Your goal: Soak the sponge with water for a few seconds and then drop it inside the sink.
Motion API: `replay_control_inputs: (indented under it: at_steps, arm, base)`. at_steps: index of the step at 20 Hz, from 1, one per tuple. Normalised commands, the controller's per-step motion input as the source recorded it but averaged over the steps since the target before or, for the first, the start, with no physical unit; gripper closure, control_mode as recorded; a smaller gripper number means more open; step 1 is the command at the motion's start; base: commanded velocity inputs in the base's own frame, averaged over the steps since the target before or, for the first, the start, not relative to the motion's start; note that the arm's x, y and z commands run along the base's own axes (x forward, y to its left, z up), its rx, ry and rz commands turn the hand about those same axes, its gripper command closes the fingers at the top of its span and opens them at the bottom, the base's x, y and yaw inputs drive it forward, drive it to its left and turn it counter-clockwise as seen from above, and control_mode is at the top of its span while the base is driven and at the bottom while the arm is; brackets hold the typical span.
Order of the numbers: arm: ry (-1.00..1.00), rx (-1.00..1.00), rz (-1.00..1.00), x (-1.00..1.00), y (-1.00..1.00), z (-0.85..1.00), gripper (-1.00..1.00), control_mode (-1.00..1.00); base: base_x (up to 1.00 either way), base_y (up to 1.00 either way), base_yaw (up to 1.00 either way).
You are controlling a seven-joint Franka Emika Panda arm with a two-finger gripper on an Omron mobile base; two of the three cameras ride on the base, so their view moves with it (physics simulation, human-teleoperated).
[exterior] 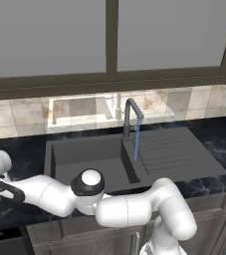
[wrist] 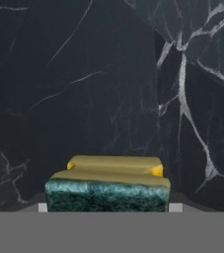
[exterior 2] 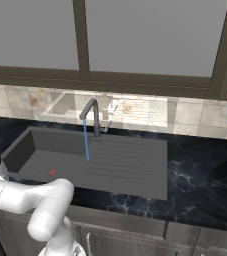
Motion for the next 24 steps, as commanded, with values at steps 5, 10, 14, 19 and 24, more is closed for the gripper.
replay_control_inputs:
  at_steps: [5, 10, 14, 19, 24]
  arm:
    - [0.00, 0.00, 0.04, 0.11, -0.22, -0.02, 1.00, -1.00]
    - [0.00, 0.01, 0.00, 0.00, -0.55, 0.50, 1.00, -1.00]
    - [0.00, 0.04, 0.00, 0.00, -0.57, 0.73, 1.00, -1.00]
    - [0.00, 0.03, 0.00, 0.00, -0.50, 0.55, 1.00, -1.00]
    - [-0.01, 0.02, 0.00, -0.06, -0.45, 0.41, 1.00, -1.00]
  base:
    - [0.00, 0.00, 0.00]
    - [0.00, 0.00, 0.00]
    - [0.00, 0.00, 0.00]
    - [0.00, 0.00, 0.00]
    - [0.00, 0.00, 0.00]
